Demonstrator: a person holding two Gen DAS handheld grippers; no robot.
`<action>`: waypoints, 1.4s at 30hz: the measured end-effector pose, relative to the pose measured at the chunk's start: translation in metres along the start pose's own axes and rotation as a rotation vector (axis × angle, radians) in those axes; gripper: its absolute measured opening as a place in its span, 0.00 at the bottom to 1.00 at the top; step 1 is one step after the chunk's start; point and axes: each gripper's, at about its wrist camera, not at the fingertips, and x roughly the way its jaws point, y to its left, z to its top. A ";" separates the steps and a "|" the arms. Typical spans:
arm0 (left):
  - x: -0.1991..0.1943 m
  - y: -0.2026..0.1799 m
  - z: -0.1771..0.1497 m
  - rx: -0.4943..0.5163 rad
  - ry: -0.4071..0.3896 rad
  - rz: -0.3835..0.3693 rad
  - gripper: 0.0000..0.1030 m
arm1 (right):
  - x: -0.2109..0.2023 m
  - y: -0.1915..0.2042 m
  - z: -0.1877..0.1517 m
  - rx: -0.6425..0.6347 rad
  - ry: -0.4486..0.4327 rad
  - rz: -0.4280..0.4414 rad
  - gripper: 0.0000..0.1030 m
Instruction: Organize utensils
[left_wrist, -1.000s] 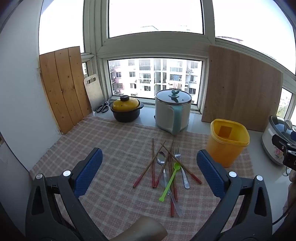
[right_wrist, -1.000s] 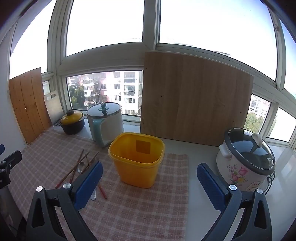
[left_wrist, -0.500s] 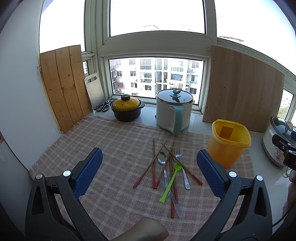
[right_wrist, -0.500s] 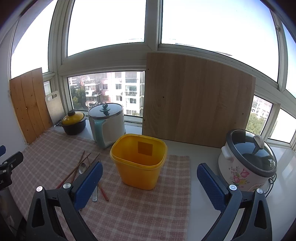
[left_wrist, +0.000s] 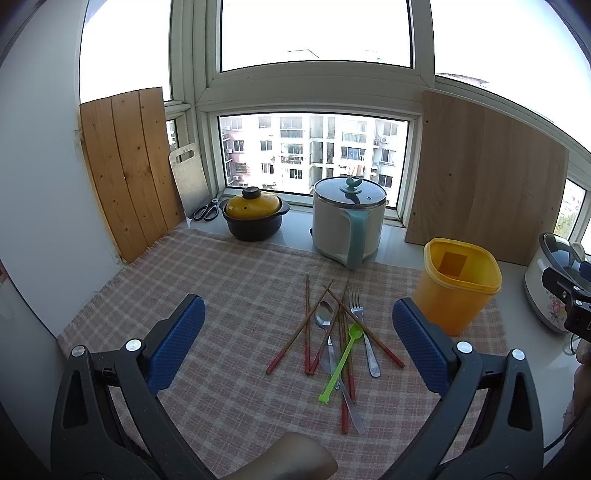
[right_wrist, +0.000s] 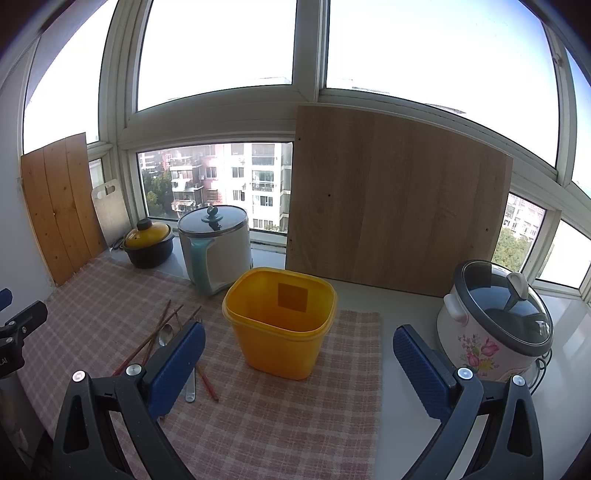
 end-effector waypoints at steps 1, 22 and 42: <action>0.000 -0.001 0.001 -0.001 0.002 0.000 1.00 | 0.000 0.000 0.000 -0.001 0.000 -0.001 1.00; -0.001 0.000 -0.002 -0.006 0.004 0.001 1.00 | 0.002 0.005 0.000 -0.014 0.002 0.012 1.00; 0.007 0.005 -0.004 -0.008 0.007 -0.002 1.00 | 0.005 0.009 0.000 -0.019 0.007 0.013 1.00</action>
